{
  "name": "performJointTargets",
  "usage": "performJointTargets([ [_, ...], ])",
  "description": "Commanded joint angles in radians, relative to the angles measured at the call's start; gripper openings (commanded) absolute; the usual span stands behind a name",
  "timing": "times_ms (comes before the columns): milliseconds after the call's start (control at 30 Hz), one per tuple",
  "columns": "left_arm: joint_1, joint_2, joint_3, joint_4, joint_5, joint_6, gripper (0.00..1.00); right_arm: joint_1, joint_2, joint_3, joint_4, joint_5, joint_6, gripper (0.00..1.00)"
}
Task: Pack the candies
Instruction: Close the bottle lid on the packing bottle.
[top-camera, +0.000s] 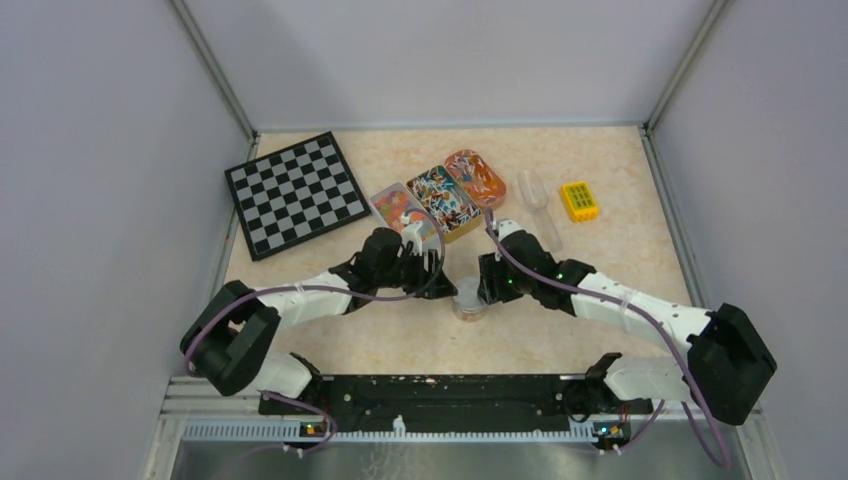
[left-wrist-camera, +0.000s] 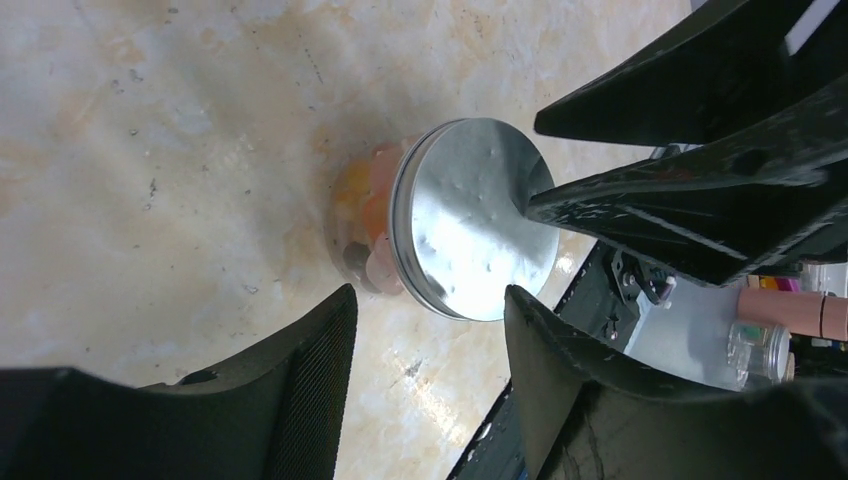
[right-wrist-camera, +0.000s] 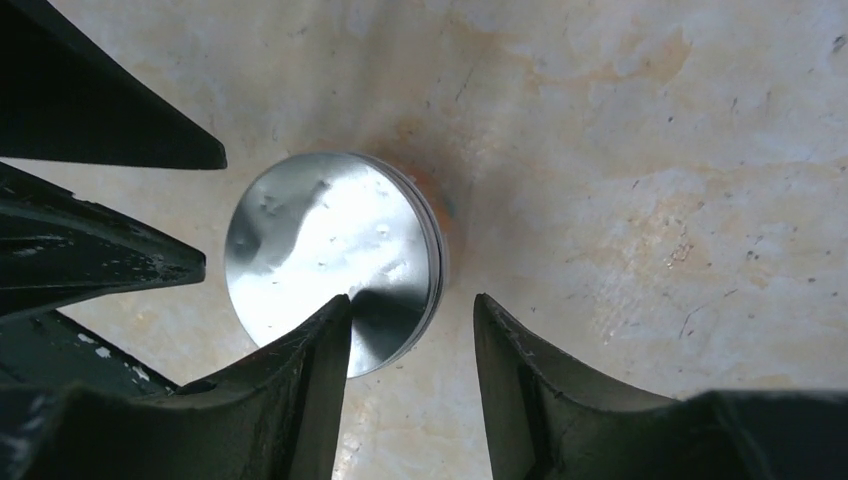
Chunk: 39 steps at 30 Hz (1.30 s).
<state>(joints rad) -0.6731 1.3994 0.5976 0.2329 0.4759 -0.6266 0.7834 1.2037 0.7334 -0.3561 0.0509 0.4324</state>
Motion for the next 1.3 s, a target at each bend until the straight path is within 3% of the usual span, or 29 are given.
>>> performJointTargets([
  [0,-0.02,0.041,0.034,0.092,0.019,0.012,0.61,-0.009,-0.013,-0.078,0.076,-0.066,0.018,0.47],
  [167,-0.055,0.084,0.036,0.092,-0.007,0.05,0.6,-0.009,-0.052,-0.16,0.103,-0.083,0.037,0.47],
  [367,-0.082,0.129,0.044,0.087,-0.03,0.065,0.55,-0.009,-0.08,-0.212,0.135,-0.055,0.047,0.39],
  [633,-0.136,0.149,0.021,0.001,-0.166,0.084,0.53,-0.01,-0.105,-0.372,0.239,-0.116,0.141,0.36],
  [800,-0.136,0.091,-0.024,0.094,-0.114,0.023,0.54,-0.033,-0.189,-0.352,0.24,-0.132,0.161,0.43],
  [900,-0.134,0.057,0.005,0.111,-0.083,0.003,0.6,-0.068,-0.225,-0.269,0.204,-0.152,0.167,0.48],
  [967,-0.134,0.043,0.032,0.107,-0.055,0.001,0.66,-0.085,-0.245,-0.23,0.187,-0.165,0.187,0.58],
  [1067,-0.134,0.033,0.058,0.104,-0.027,0.0,0.69,-0.089,-0.274,-0.226,0.192,-0.186,0.224,0.6],
  [1167,-0.134,0.032,0.064,0.118,-0.013,0.002,0.69,-0.088,-0.28,-0.245,0.195,-0.199,0.24,0.57],
  [1267,-0.134,0.05,0.07,0.13,0.007,0.013,0.64,-0.09,-0.272,-0.268,0.216,-0.209,0.249,0.44],
])
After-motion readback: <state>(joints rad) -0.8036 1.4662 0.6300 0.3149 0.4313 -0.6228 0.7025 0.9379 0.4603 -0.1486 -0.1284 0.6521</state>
